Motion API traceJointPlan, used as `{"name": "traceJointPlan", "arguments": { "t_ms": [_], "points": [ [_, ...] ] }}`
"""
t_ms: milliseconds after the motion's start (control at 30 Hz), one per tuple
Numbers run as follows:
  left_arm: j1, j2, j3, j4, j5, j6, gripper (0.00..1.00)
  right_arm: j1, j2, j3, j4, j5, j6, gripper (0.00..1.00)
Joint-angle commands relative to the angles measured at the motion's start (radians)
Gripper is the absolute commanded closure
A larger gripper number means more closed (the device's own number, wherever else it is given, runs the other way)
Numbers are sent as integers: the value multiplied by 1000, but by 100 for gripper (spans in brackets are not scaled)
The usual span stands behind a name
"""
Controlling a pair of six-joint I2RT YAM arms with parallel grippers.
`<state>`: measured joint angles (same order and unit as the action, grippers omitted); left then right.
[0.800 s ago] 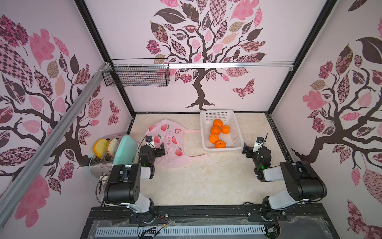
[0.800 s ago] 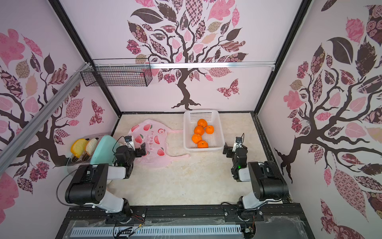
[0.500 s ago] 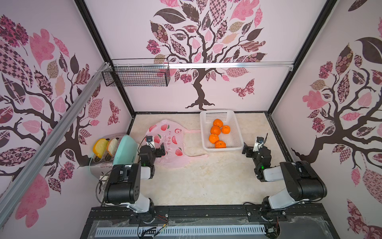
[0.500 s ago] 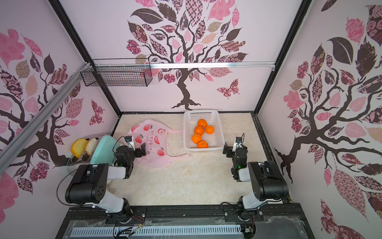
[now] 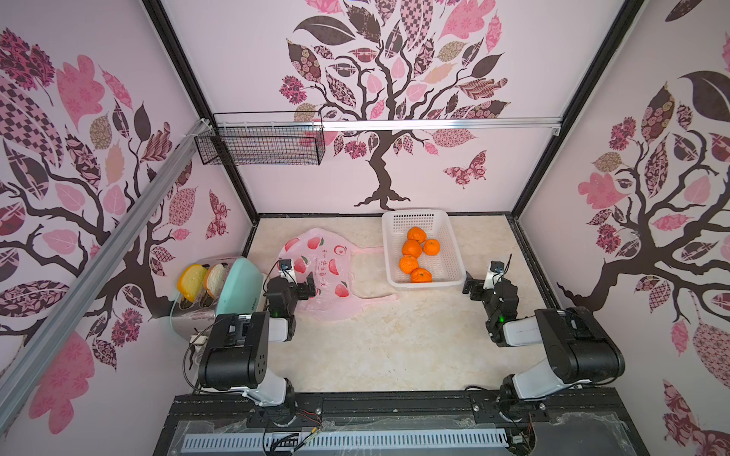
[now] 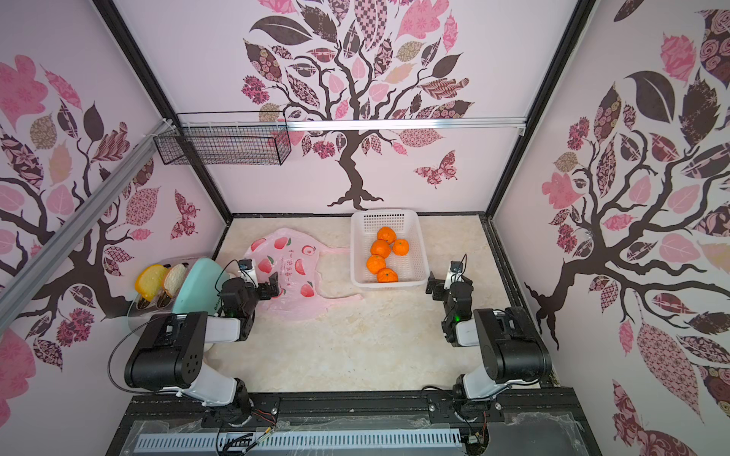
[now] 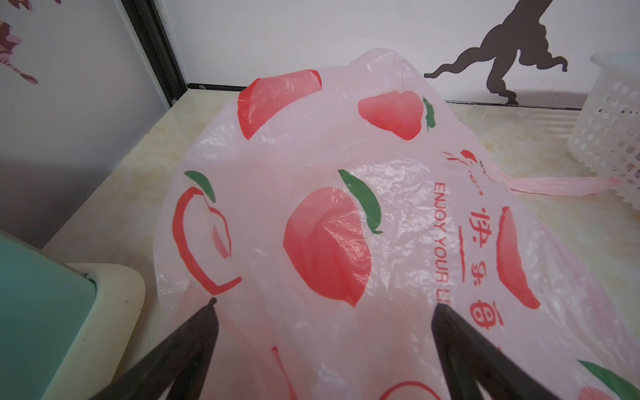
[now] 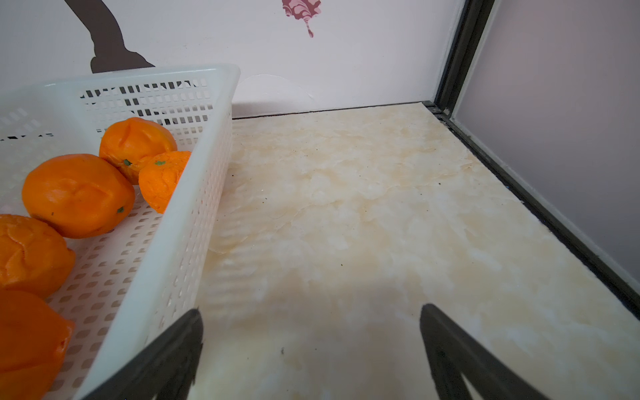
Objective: Place the oranges into plastic bags & tie knots
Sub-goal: Open the plastic bag at the center of the board.
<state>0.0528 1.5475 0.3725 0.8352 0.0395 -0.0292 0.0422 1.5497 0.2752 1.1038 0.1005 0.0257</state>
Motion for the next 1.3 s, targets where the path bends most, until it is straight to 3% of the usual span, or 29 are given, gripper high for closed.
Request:
{"name": "traceJointPlan", "arguments": {
  "t_ms": [0,133,367,433,500,567,633,767,900,1067,1267],
  "points": [
    [5,10,19,19,7,4,2,3,5,22,16,-1,10,1],
    [5,-16,17,35,-47,-19,2,-2,5,24,16,-4,11,1],
    [-70,-402,145,-479,-392,-112,2,16,-43,-37,115,10,-10,0],
    [-86,-436,200,-611,-426,-184,2,23,-128,-21,2,33,3,1],
    [-108,-453,228,-722,-465,-274,2,22,-229,29,-226,53,42,1],
    [-135,-463,238,-758,-471,-313,2,23,-300,45,-327,101,79,1],
    [-178,-474,279,-831,-471,-348,2,23,-376,70,-444,162,180,1],
    [-395,-393,448,-1089,-568,-385,2,24,-423,271,-810,42,375,1],
    [-578,-213,605,-1330,-704,-429,2,50,-331,471,-970,-144,404,1],
    [-655,39,810,-1535,-787,-504,2,82,-250,599,-1044,-224,392,1],
    [-662,225,938,-1560,-809,-484,2,87,-208,630,-1035,-307,384,1]
  ]
}}
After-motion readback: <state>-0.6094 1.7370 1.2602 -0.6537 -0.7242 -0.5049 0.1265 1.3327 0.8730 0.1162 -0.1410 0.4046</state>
